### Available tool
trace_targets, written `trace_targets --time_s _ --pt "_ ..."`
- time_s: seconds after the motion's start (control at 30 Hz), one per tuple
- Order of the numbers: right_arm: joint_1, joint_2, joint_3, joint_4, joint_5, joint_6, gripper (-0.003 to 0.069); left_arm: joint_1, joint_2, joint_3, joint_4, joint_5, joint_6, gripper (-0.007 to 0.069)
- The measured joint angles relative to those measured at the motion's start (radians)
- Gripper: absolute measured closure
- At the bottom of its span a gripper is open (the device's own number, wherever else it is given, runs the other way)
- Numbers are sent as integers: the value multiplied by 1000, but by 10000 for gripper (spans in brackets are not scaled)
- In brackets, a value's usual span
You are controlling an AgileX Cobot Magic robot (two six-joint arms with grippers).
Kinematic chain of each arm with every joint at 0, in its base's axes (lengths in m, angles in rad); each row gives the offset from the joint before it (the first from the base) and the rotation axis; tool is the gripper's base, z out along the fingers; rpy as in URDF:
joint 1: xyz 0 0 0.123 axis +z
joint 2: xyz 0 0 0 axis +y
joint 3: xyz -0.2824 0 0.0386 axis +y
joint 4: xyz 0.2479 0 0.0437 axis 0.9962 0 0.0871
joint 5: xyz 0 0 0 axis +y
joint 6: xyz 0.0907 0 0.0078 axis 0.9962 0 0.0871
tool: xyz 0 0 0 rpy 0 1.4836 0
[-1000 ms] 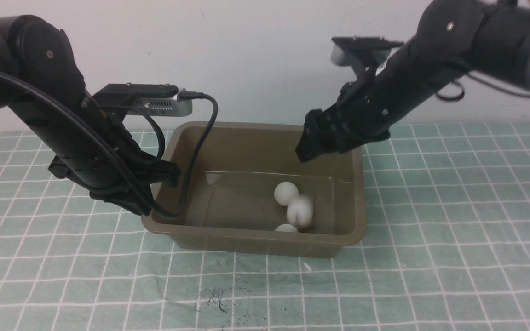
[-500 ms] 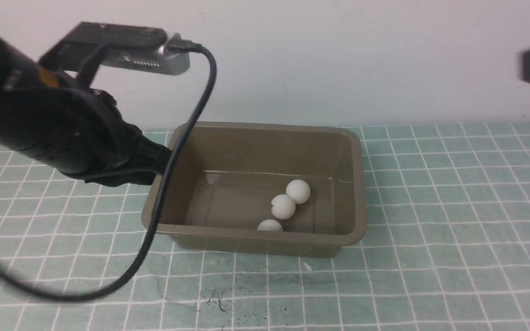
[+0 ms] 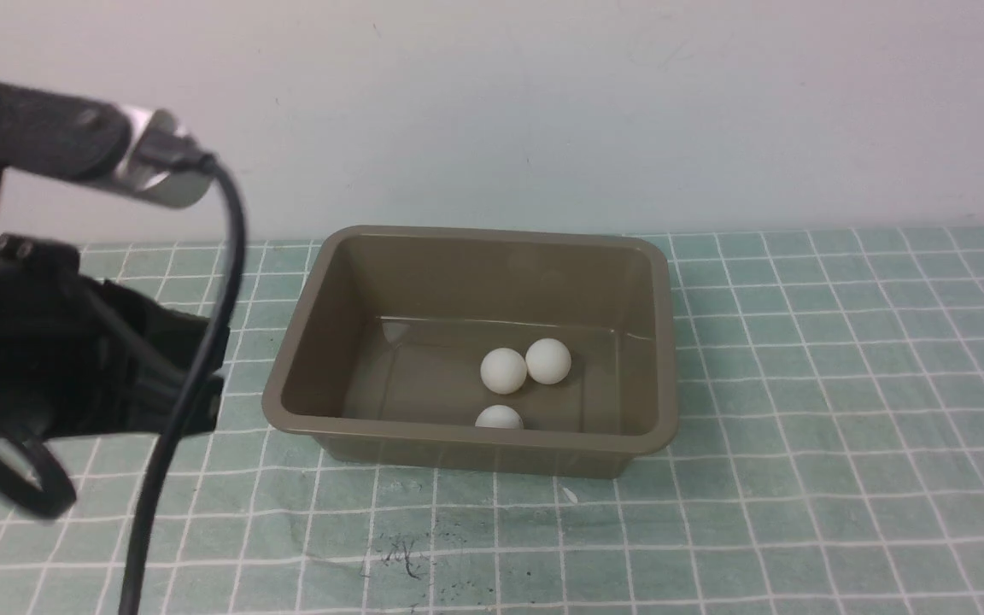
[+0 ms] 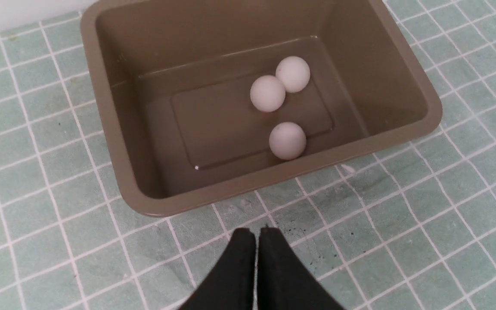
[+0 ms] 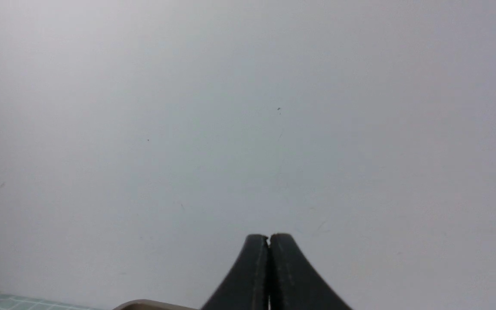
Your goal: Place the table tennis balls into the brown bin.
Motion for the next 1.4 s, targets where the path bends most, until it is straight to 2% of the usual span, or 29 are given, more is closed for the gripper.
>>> trace_targets --time_s 0.3,0.53,0.8,1.0,1.1,1.17,1.27,1.4 --pt "0 0 3 -63 2 7 672 0 -416 310 -63 -280 13 629" --pt "0 0 3 -66 6 7 672 0 -589 397 -81 -287 13 629" --pt "0 0 3 -67 7 8 672 0 -622 406 -69 -276 17 629" --pt "0 0 3 -67 8 8 672 8 -642 480 83 -302 37 629" --pt "0 0 3 -67 9 8 672 67 -707 604 173 -334 5 629" --pt "0 0 3 -67 9 8 672 148 -778 713 207 -360 -25 629" --pt "0 0 3 -67 10 8 672 236 -865 840 217 -384 -44 629" --pt "0 0 3 -67 8 9 672 293 -899 918 220 -378 -48 629"
